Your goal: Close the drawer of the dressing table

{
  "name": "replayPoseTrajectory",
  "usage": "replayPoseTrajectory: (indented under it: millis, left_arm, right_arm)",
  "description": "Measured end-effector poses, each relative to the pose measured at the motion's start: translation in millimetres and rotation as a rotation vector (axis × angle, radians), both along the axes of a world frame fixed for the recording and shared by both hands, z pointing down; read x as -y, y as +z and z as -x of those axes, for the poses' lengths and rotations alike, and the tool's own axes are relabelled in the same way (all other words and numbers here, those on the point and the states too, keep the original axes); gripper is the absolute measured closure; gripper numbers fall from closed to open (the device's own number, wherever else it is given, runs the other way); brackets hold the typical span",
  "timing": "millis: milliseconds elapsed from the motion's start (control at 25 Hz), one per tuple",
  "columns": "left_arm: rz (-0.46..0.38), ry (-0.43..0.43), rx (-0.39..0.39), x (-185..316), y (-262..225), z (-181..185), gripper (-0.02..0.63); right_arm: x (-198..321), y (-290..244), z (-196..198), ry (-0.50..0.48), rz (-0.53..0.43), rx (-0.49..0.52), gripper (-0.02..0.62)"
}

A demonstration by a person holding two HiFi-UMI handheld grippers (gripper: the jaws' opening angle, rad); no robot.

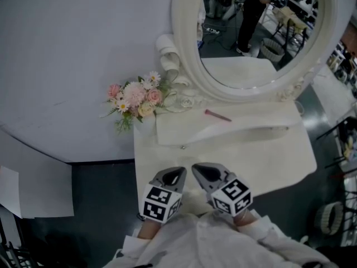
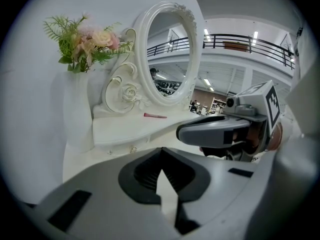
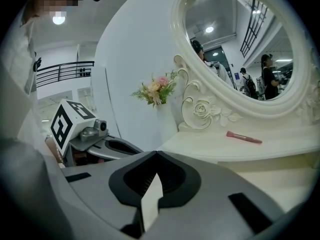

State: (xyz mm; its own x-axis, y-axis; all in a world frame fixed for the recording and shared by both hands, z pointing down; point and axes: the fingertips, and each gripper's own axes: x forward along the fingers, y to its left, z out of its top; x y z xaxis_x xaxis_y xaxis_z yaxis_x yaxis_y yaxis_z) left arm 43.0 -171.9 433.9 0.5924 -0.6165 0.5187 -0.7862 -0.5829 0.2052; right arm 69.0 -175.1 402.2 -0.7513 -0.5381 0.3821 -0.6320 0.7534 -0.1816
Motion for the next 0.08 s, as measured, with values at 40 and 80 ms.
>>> replayPoseTrajectory:
  millis: [40,80]
  left_arm:
    - [0.001,0.002,0.001,0.0,0.2,-0.2,0.600]
    - [0.002,0.004,0.002,0.0,0.5,-0.4,0.600]
  right_arm:
    - [0.3,0.1,0.2,-0.001,0.000,0.000,0.589]
    - [0.6,0.3,0.4,-0.001,-0.001,0.001,0.589]
